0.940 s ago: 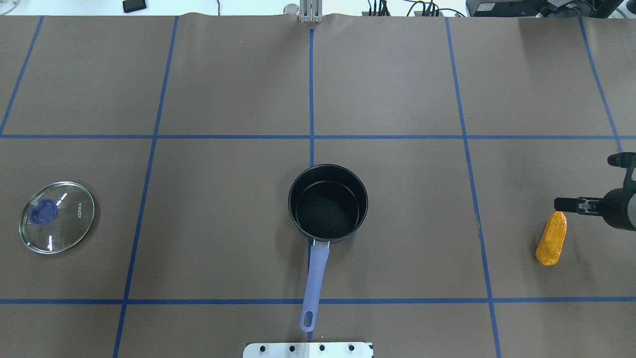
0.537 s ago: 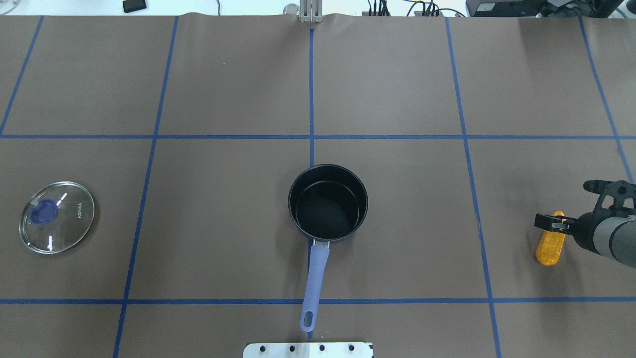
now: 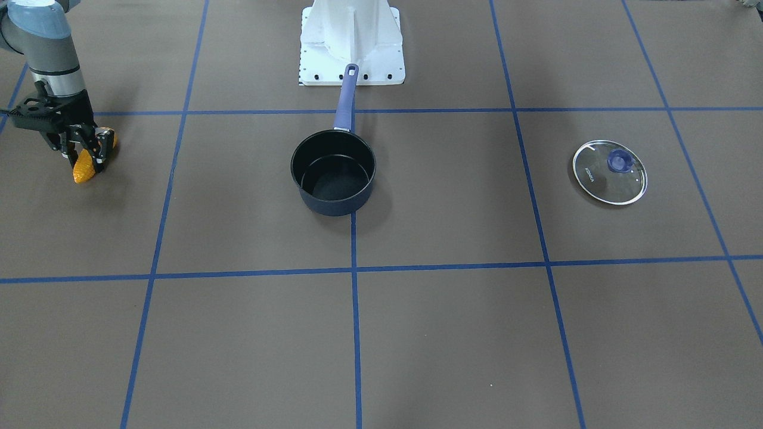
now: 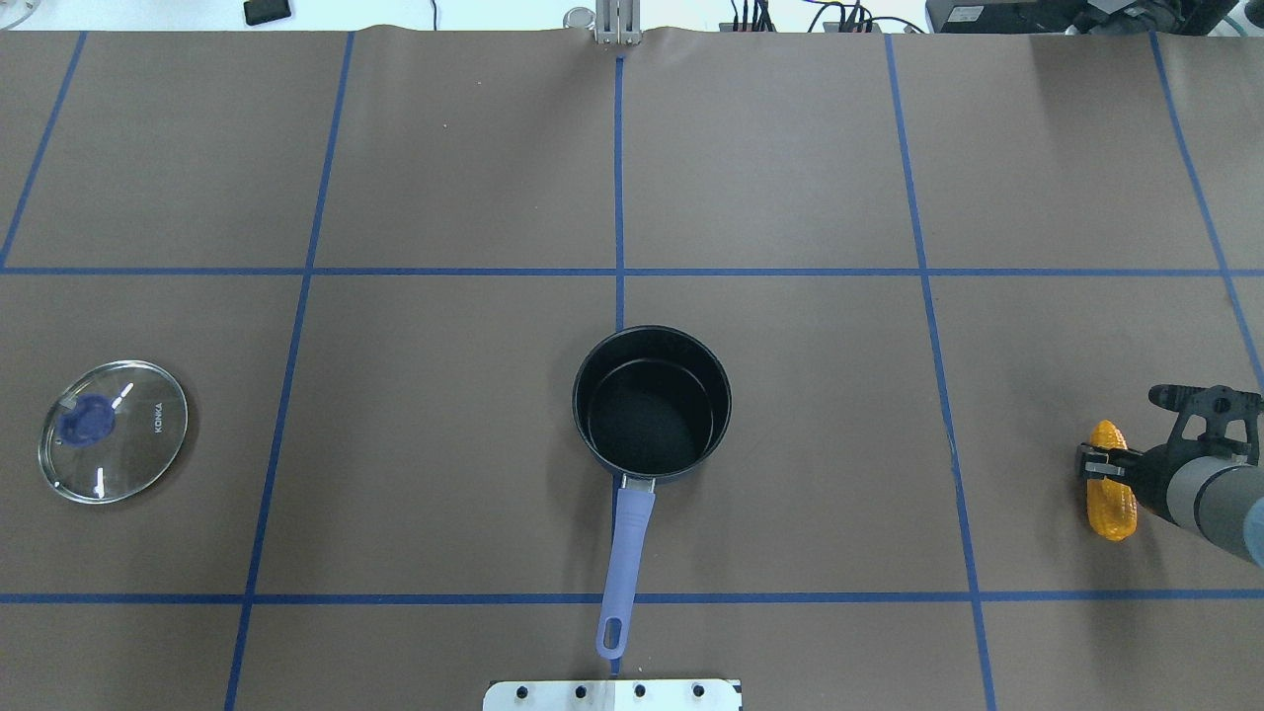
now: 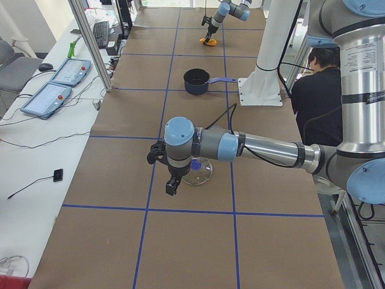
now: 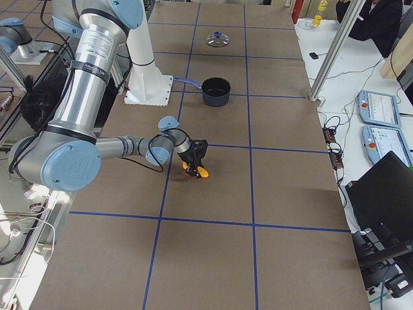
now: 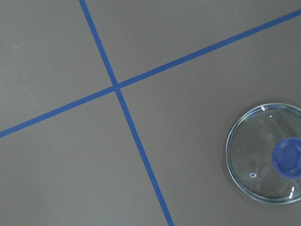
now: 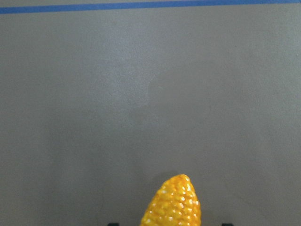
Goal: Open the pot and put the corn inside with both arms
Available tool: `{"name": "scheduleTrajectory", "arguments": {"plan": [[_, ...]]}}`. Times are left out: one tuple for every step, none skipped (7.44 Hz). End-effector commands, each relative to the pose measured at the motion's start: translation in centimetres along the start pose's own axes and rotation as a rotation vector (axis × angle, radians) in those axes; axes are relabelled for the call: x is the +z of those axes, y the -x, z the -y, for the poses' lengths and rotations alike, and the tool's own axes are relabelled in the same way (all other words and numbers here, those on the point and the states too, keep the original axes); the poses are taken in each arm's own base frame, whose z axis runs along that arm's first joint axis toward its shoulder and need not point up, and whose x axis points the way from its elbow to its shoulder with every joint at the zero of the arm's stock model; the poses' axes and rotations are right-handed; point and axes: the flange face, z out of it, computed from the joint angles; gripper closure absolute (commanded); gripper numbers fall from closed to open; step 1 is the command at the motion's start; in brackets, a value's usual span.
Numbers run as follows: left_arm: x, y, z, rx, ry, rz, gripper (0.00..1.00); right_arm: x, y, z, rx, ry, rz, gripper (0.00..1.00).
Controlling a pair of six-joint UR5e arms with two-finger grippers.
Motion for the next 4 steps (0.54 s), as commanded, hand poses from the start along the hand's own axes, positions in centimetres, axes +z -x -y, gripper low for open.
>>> {"name": "scheduleTrajectory", "arguments": {"plan": [[0.1,0.1,-0.2,-0.002,0.003,-0.001,0.02,-2.6,2.3,1.7,0.005,0.016,0.073,1.0],[0.2,0.1,-0.3,-0.003,0.004,-0.001,0.02,-3.7,4.6,3.3,-0.016,0.023,0.135,1.0],[0.1,0.0,-0.3,-0.002,0.003,-0.001,0.02,-3.9,8.6,4.3,-0.009,0.018,0.211,1.0],[0.2,0.1,-0.3,-0.003,0.003,-0.002,0.02,-4.3,14.6,5.7,0.0,-0.001,0.285,1.0]]}}
